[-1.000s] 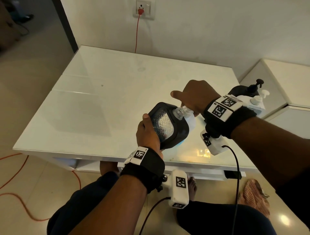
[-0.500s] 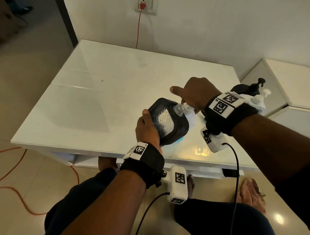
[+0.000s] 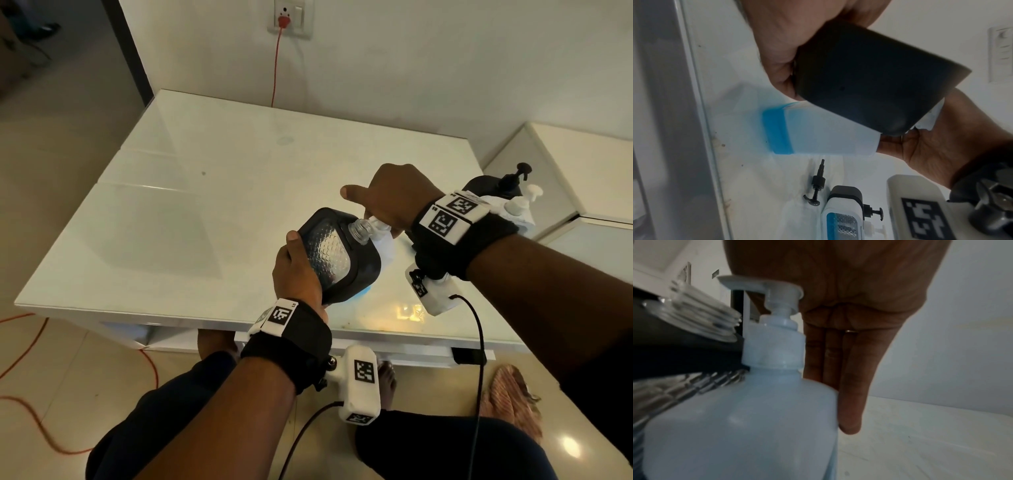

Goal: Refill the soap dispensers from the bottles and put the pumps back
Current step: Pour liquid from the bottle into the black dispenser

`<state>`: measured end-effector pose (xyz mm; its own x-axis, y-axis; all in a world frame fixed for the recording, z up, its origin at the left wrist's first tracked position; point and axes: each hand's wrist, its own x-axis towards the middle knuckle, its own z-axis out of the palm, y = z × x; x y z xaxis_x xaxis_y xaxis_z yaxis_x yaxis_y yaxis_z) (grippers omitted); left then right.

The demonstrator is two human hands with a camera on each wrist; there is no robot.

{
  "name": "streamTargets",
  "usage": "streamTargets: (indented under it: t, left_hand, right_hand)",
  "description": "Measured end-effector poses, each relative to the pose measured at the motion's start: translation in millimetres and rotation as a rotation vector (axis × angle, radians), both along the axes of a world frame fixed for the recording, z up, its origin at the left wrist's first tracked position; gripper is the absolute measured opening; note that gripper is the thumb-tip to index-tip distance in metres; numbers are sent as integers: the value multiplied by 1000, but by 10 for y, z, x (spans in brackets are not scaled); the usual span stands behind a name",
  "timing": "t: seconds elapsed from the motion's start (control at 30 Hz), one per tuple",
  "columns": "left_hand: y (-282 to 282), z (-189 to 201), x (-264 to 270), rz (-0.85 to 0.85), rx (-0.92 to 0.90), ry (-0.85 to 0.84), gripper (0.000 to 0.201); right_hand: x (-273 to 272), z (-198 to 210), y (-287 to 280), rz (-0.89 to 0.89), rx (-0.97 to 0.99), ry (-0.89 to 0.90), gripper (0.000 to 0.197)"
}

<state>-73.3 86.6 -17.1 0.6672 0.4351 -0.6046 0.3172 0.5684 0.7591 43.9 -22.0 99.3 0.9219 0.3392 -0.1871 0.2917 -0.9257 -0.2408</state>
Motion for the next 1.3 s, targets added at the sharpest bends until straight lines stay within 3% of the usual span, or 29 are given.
streamTargets:
  t: [0.17,0.23,0.33,0.5,0.7,0.8,0.97,1.17,1.3]
  left_hand:
    - [-1,26,-4,-13,19,12,51]
    - [-5,45,0,-5,-14,1,55]
    - [-15,47,-11,4,-52,-1,37]
    - [-13,21,2,4,-62,5,36]
    - [-18,-20,2,3,-30,3,39]
    - [-16,-1,-5,19,-78,-7,36]
    - [-21,1,-13,-3,-67,13,40]
    - [-21,15,-28,8,-91,7,36]
    - [-29,30,-28,7,-89,0,39]
  right_hand:
    - [19,-28,38,3,-59,-25,53]
    - [-5,-4,42,-6,-32,-13,59]
    - [-44,21,25,-9,-12,3,75]
    - [-15,-5,-4,-5,16,75,91]
    - [-10,17,21,-19,-15,33,56]
    - [-21,15,28,-13,-10,27,62]
    - [-23,49,-2,-34,66,126,90]
    - [-22,22,18,-21,20,-7,66]
    - [-50,19,20,-22,12,-19,70]
